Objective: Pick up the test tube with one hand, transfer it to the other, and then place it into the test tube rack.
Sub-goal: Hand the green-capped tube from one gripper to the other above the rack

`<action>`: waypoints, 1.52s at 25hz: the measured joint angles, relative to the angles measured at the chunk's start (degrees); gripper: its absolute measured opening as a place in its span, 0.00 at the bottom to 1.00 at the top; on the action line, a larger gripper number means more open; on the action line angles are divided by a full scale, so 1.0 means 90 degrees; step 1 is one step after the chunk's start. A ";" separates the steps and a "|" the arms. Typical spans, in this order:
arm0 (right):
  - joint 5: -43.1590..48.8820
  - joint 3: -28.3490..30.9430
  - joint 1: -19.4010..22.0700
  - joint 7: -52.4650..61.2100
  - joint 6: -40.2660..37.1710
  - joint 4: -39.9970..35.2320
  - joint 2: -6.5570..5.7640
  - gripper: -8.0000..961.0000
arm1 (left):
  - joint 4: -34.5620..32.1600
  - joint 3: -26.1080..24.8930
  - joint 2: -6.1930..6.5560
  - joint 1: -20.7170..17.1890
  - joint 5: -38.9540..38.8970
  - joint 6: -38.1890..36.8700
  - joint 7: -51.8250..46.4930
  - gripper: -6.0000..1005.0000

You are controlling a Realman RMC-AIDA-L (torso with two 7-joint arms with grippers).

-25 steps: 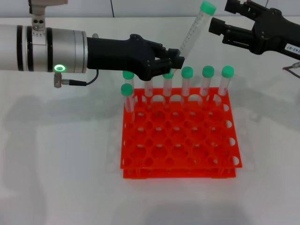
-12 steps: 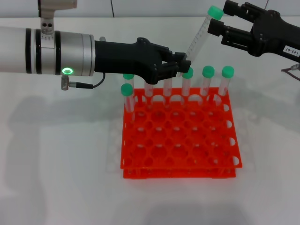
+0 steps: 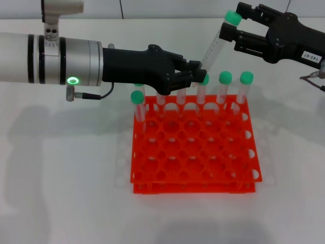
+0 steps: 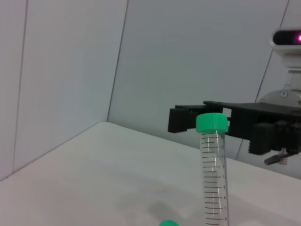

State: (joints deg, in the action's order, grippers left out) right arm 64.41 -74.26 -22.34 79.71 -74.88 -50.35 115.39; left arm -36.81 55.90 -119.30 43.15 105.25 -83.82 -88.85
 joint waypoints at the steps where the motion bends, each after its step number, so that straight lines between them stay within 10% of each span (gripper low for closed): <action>1: -0.0002 0.0000 -0.0003 0.0001 0.0002 0.0000 0.0000 0.80 | 0.0002 0.0015 0.0000 -0.0004 -0.0003 0.0001 0.0000 0.21; 13: -0.0014 0.0000 -0.0008 0.0036 0.0004 0.0073 0.0000 0.80 | 0.0009 0.0040 -0.0006 -0.0012 -0.0063 -0.0035 0.0000 0.21; 29: -0.0030 0.0004 -0.0023 0.0048 -0.0012 0.0074 0.0000 0.38 | 0.0018 0.0048 -0.0006 -0.0020 -0.0064 -0.0041 0.0000 0.21; 38: -0.0041 0.0001 -0.0073 0.0024 -0.0026 0.0105 0.0000 0.35 | 0.0067 0.0049 -0.0006 -0.0020 -0.0064 -0.0012 0.0018 0.22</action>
State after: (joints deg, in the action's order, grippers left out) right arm 64.04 -74.26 -22.99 79.93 -75.11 -49.41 115.39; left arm -36.21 56.34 -119.35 42.97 104.67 -83.92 -88.69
